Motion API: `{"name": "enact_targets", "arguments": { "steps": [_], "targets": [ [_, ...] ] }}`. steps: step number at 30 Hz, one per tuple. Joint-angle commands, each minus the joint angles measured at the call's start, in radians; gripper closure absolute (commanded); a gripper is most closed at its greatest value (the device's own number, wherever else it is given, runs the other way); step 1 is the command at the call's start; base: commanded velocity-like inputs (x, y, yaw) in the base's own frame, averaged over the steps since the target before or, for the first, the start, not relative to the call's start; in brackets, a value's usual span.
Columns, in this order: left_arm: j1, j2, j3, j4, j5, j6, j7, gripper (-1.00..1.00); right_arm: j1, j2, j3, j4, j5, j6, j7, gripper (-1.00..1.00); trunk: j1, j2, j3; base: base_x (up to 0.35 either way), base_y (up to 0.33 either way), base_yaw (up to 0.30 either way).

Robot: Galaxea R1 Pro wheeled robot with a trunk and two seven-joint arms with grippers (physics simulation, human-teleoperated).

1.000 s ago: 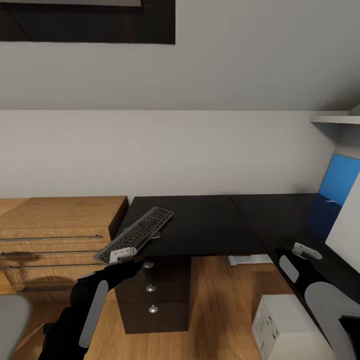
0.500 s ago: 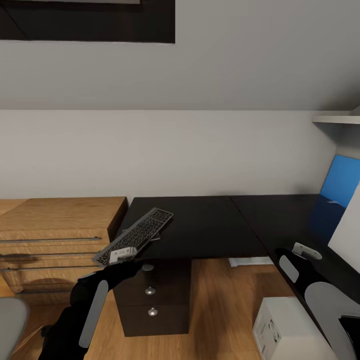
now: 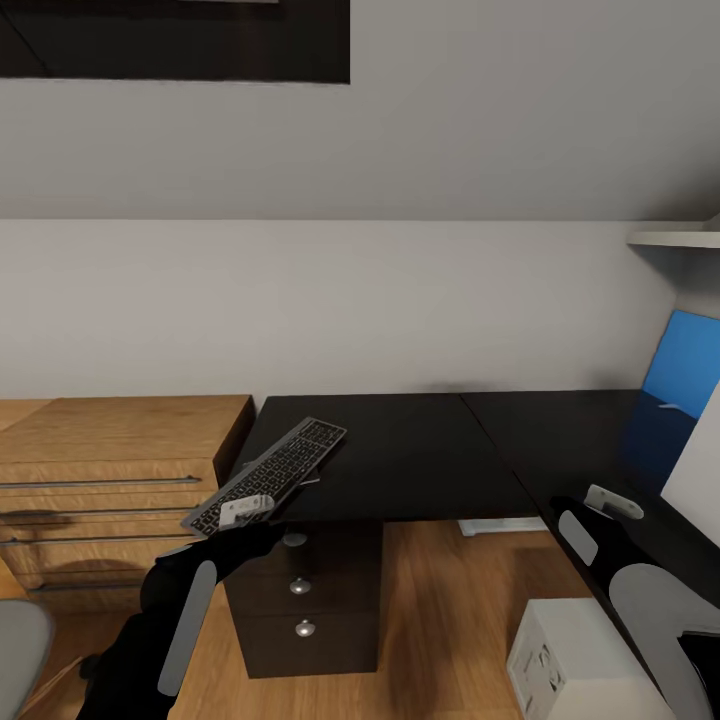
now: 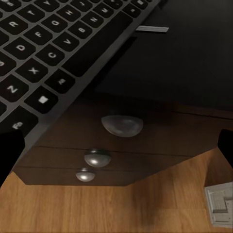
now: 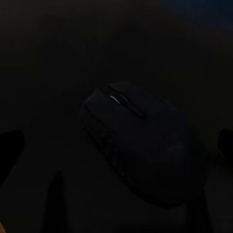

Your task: In the bedroom, organize the workspace by keeping the computer under the desk, ensuring the monitor is on the desk, placing the keyboard on the desk next to the monitor, placing the mouse on the desk next to the keyboard, moving the folder from the swivel chair onto the desk next to the mouse, stacking the notebook on top of the folder with the pen on top of the notebook, and positioning the swivel chair next to the desk.

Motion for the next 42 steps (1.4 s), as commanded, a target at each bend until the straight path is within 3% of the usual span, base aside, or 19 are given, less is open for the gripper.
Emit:
{"name": "enact_targets", "arguments": {
  "steps": [1,36,42],
  "targets": [
    [-0.001,-0.001,0.001,-0.001,0.01,0.005,0.007,-1.0,0.0,0.0,-0.002,-0.003,0.0,0.007,-0.003,-1.0,0.0,-0.001,-0.001,0.002,0.0,0.0],
    [-0.001,-0.001,0.001,0.0,0.012,0.007,0.007,-1.0,0.0,0.0,-0.002,-0.003,0.001,0.011,-0.003,-1.0,0.0,-0.001,-0.001,0.013,-0.016,0.0],
    [-0.001,-0.001,0.0,-0.001,0.012,0.009,0.008,-1.0,0.0,-0.001,-0.002,-0.003,0.002,0.012,-0.003,-1.0,0.023,-0.043,-0.02,0.0,0.0,0.0]
  ]
}}
